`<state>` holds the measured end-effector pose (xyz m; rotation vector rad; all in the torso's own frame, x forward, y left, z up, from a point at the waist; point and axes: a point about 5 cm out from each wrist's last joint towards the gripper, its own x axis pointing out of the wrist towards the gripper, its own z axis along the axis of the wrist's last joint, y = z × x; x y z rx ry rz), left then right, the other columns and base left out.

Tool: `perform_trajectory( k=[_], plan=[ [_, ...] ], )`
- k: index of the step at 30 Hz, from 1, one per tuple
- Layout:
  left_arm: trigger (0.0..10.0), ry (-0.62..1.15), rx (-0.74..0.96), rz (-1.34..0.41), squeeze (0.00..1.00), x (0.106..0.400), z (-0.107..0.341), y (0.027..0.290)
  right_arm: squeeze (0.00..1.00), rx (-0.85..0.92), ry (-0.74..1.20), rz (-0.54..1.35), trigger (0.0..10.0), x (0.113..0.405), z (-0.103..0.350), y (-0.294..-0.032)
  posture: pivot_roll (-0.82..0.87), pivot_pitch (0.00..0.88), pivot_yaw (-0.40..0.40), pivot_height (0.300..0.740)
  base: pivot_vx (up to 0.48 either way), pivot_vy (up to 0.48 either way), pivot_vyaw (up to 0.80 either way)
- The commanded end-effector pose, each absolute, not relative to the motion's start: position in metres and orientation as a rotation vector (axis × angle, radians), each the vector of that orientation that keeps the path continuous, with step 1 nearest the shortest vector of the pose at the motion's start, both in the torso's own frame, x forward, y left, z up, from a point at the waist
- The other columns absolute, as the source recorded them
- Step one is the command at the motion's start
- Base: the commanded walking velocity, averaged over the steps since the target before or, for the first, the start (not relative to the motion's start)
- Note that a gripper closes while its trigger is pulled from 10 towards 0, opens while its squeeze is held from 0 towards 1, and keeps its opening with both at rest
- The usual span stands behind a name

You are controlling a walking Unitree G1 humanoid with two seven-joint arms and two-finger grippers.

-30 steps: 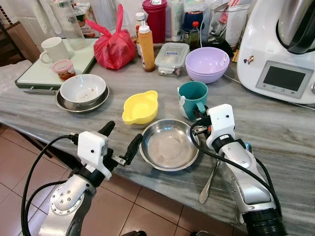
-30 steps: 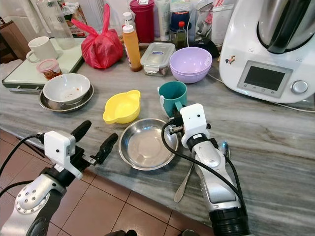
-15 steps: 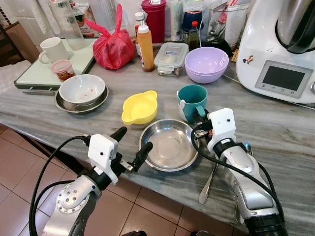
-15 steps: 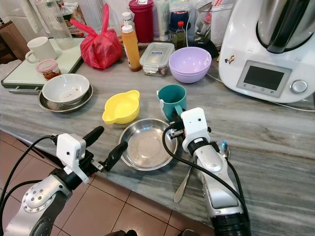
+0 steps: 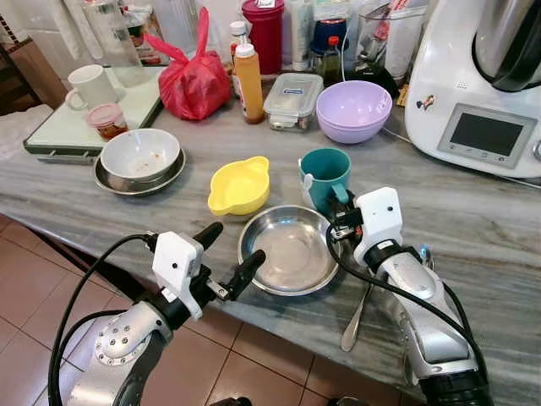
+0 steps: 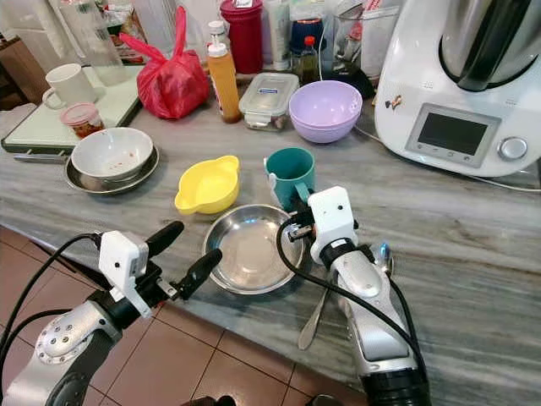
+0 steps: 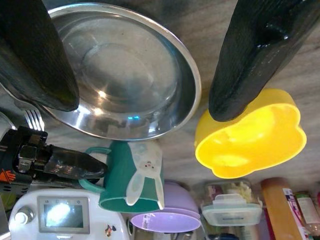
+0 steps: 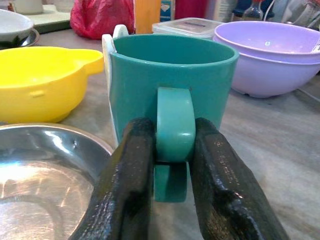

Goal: Setting the table

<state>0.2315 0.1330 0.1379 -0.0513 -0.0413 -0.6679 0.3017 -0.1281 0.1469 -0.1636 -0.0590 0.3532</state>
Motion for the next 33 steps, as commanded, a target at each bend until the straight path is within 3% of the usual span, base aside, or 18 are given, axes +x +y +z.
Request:
perform_trajectory(
  k=[1, 23, 33],
  plan=[
    [10.0, -0.022, -0.044, -0.672, 0.00, 0.232, 0.135, 0.135, 1.00, -0.158, -0.073, 0.379, 10.0, 0.298, 0.150, -0.122, -0.10, 0.133, 0.097, 0.740, 0.000, 0.000, 0.00],
    [10.0, -0.019, -0.041, -0.670, 0.00, 0.234, 0.134, 0.135, 1.00, -0.208, -0.110, 0.344, 10.0, 0.301, 0.155, -0.127, -0.10, 0.124, 0.097, 0.740, 0.000, 0.000, 0.00],
    [10.0, -0.029, -0.047, -0.666, 0.00, 0.236, 0.135, 0.135, 1.00, -0.236, -0.273, 0.338, 10.0, 0.301, 0.184, -0.122, -0.10, 0.118, 0.092, 0.740, 0.000, 0.000, 0.00]
  ],
)
